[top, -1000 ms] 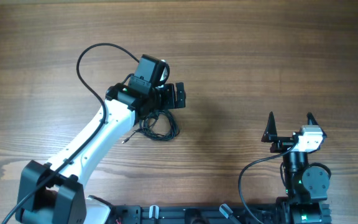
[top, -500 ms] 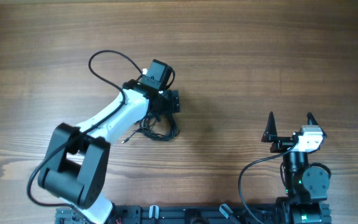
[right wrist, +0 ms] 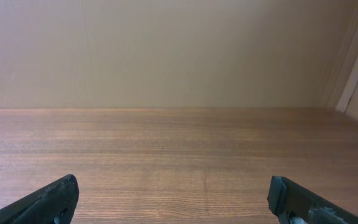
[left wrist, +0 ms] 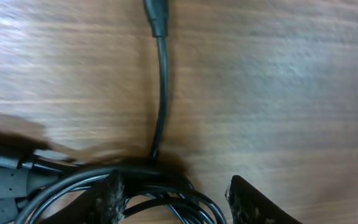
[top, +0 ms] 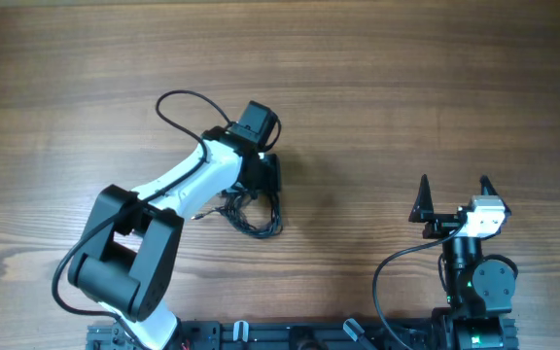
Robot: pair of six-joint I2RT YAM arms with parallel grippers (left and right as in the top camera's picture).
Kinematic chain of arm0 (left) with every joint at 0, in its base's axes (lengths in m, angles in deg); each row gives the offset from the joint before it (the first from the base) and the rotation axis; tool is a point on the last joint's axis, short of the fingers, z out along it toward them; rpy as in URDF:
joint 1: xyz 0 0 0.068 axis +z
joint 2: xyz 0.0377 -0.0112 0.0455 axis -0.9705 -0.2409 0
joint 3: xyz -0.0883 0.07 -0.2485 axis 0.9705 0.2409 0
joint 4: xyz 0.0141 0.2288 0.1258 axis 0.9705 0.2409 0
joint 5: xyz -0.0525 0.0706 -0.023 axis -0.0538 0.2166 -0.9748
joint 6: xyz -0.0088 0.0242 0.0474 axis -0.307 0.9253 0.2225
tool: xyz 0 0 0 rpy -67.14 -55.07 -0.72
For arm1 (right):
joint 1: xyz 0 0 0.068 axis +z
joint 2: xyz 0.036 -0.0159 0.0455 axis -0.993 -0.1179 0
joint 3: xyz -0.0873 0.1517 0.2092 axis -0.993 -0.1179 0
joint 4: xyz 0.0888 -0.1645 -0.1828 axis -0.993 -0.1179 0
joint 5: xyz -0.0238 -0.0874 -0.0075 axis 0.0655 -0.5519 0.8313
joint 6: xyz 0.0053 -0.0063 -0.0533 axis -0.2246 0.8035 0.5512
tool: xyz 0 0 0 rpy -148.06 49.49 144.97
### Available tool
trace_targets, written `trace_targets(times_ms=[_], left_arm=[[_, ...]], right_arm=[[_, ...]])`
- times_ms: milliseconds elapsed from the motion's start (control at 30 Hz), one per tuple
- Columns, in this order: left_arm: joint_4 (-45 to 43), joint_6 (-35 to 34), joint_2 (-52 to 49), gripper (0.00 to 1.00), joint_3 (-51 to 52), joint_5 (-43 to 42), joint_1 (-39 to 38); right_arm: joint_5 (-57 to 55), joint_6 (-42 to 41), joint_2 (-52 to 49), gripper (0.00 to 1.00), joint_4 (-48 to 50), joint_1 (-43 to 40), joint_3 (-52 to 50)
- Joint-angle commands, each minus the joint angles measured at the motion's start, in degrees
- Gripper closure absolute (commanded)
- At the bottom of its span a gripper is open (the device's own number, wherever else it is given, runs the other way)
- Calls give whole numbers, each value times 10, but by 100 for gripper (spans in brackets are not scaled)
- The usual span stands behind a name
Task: Untangle cables
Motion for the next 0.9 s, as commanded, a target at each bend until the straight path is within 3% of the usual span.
trace_targets(times_ms=[0, 267, 400, 533, 600, 867], left_arm=[[6, 18, -14, 53, 3, -73, -20], [25, 29, 26, 48, 3, -74, 0], [-1, 29, 46, 43, 3, -27, 39], [-35, 29, 46, 20, 3, 5, 86], [-52, 29, 45, 0, 3, 7, 107], [-61, 29, 45, 0, 3, 18, 159]], right_arm=[[-8, -8, 6, 0, 2, -2, -1], [-8, -8, 6, 0, 2, -2, -1], [-8, -8, 6, 0, 2, -2, -1], [-8, -8, 6, 0, 2, -2, -1], [-8, -8, 6, 0, 2, -2, -1], [-8, -8, 6, 0, 2, -2, -1]])
